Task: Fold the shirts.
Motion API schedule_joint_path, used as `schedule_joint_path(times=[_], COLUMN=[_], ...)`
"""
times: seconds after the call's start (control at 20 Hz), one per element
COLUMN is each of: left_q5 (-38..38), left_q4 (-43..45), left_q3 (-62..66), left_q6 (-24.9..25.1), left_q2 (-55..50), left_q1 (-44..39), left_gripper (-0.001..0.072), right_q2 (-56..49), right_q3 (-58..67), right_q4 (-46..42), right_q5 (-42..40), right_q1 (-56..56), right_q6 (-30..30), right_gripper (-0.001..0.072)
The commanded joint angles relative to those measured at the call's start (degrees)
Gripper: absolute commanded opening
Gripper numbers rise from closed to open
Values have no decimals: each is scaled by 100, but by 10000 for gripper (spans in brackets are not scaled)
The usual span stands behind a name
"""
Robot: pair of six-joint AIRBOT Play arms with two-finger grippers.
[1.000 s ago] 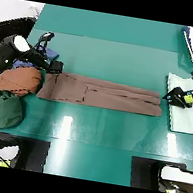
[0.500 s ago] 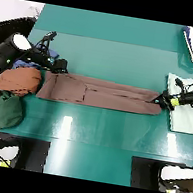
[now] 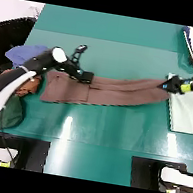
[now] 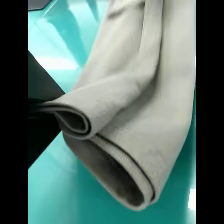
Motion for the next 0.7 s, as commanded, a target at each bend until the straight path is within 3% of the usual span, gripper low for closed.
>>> schedule_joint_path(times=[0.0,0.25,0.45,0.65], left_q5=[-7,-238,-278,-468], left_q4=[-55,-55,90,245], left_q3=[949,1930,1958,1971], left_q6=[-120,-214,-271,-273], left_q2=[-846,-1648,-1784,-1657], left_q1=[-621,-1019,-1040,-796], left_gripper=[23,23,23,23], right_q2=[608,557,92,-308], right_q3=[778,1840,2439,2865], right_q4=[24,76,938,920], right_q5=[52,98,92,24], right_q1=[396,1241,1790,2332], right_q6=[404,951,957,957], right_gripper=[19,19,19,19])
